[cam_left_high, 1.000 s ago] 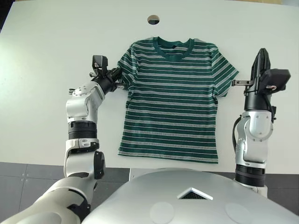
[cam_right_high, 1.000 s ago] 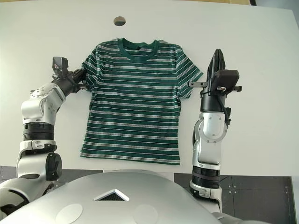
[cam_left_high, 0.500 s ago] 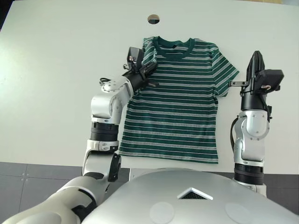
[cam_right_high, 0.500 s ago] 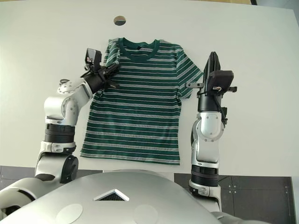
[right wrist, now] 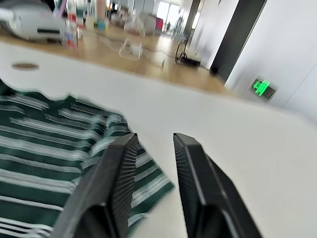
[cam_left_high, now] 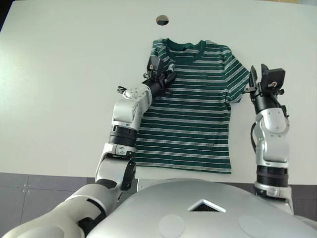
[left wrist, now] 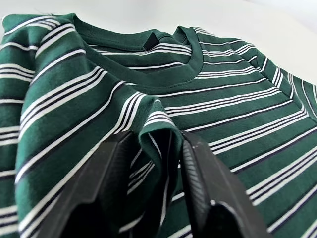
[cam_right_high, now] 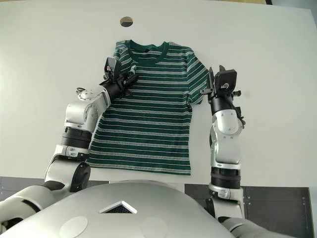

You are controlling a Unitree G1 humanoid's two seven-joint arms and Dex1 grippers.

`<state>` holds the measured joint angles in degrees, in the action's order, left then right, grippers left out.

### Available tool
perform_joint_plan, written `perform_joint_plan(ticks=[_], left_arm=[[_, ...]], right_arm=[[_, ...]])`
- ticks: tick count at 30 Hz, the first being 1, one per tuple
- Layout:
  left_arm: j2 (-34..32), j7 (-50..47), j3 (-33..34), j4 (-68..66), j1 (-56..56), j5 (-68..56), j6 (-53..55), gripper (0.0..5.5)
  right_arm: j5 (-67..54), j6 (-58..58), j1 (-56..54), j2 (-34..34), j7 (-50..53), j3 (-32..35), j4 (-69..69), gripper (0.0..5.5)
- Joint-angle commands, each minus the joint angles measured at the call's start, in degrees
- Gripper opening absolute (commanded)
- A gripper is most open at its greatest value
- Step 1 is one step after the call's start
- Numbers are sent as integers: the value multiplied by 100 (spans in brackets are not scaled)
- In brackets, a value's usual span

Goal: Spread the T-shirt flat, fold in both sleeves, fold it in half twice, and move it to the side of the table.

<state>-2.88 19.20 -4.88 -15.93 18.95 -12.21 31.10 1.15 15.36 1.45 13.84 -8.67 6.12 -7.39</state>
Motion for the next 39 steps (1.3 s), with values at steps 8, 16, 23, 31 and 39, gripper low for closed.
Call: perform_joint_plan(ticks=[8,16,23,31,39], left_arm=[[160,461,642,1863,-569,-898,-999,174],[-28,457,1176,2774,-842,-1637,-1121,174],[-69,356,1198,2686,-865,-1624,-1190,174],[-85,305,1177,2666,-901,-1582,-1209,174],[-114,225,1212,2603,-893,-1601,-1217,174]], right_arm=[[-356,1003,-1261,850,-1006,151,1865,253],[-678,1236,-1593,804,-1392,119,2407,253],[-831,1468,-1552,815,-1659,-17,2504,253],[-788,1469,-1498,812,-1811,-259,2561,194],[-726,1261,-1535,931,-1679,-259,2704,48]])
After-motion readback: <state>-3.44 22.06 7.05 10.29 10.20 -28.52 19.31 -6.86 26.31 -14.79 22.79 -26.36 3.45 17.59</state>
